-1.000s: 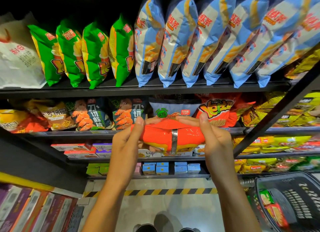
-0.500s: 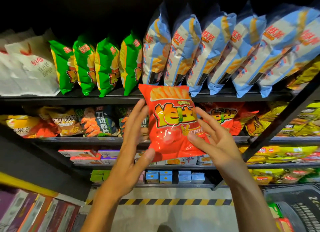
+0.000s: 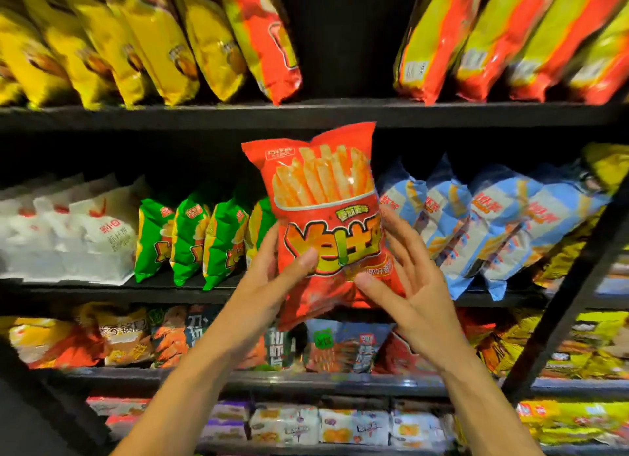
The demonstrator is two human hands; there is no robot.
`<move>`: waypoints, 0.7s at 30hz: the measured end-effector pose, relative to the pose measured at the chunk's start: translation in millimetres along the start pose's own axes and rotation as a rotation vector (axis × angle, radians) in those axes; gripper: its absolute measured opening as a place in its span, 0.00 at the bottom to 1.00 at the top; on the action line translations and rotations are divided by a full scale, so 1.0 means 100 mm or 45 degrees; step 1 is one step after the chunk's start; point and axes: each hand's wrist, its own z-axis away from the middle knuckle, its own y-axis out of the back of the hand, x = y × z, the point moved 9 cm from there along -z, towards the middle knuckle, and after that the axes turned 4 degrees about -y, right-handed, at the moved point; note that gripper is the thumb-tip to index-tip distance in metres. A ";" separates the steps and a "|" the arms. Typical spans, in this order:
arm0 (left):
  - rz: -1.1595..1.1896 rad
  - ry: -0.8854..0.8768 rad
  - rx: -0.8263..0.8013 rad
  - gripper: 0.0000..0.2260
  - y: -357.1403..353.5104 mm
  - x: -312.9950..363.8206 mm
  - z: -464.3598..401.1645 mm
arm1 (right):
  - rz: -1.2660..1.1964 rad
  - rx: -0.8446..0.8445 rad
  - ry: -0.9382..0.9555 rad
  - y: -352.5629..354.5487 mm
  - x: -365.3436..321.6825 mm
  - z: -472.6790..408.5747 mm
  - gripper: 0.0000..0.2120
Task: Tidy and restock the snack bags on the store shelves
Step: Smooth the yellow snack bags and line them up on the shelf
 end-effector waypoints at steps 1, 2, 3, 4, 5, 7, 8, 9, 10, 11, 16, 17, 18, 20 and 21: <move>-0.008 -0.040 0.024 0.23 0.02 0.11 -0.09 | 0.016 -0.025 0.030 -0.01 -0.09 -0.11 0.36; -0.037 -0.085 0.052 0.21 0.05 0.22 -0.18 | 0.041 -0.053 0.056 -0.01 -0.16 -0.21 0.37; -0.083 -0.134 0.071 0.20 0.07 0.34 -0.28 | 0.075 -0.081 0.087 -0.01 -0.25 -0.31 0.37; -0.123 -0.174 0.076 0.20 0.10 0.45 -0.39 | 0.108 -0.096 0.122 0.01 -0.33 -0.41 0.37; -0.148 -0.209 0.073 0.20 0.10 0.57 -0.49 | 0.134 -0.094 0.160 0.05 -0.41 -0.51 0.36; -0.193 -0.303 0.097 0.21 0.09 0.87 -0.69 | 0.195 -0.002 0.278 0.22 -0.63 -0.71 0.35; -0.201 -0.354 0.117 0.22 0.10 1.01 -0.78 | 0.217 0.078 0.354 0.33 -0.77 -0.81 0.35; -0.208 -0.413 0.135 0.22 0.09 1.16 -0.88 | 0.225 0.167 0.423 0.45 -0.89 -0.92 0.34; -0.232 -0.477 0.156 0.23 0.08 1.31 -0.97 | 0.226 0.263 0.473 0.57 -0.99 -1.04 0.33; -0.250 -0.540 0.170 0.23 0.06 1.45 -1.06 | 0.231 0.357 0.509 0.69 -1.09 -1.15 0.33; -0.379 -0.714 0.263 0.20 -0.07 1.75 -1.63 | 0.542 0.752 0.545 1.11 -1.30 -1.72 0.34; -0.390 -0.723 0.262 0.22 -0.12 1.77 -1.74 | 0.654 0.796 0.567 1.15 -1.32 -1.82 0.36; -0.441 -0.736 0.275 0.24 -0.16 1.78 -1.85 | 0.756 0.819 0.583 1.17 -1.32 -1.92 0.38; -0.590 -0.797 0.346 0.28 -0.22 1.80 -2.05 | 0.918 0.827 0.572 1.18 -1.32 -2.09 0.42; -0.680 -0.831 0.383 0.30 -0.25 1.80 -2.15 | 0.976 0.826 0.557 1.18 -1.31 -2.16 0.44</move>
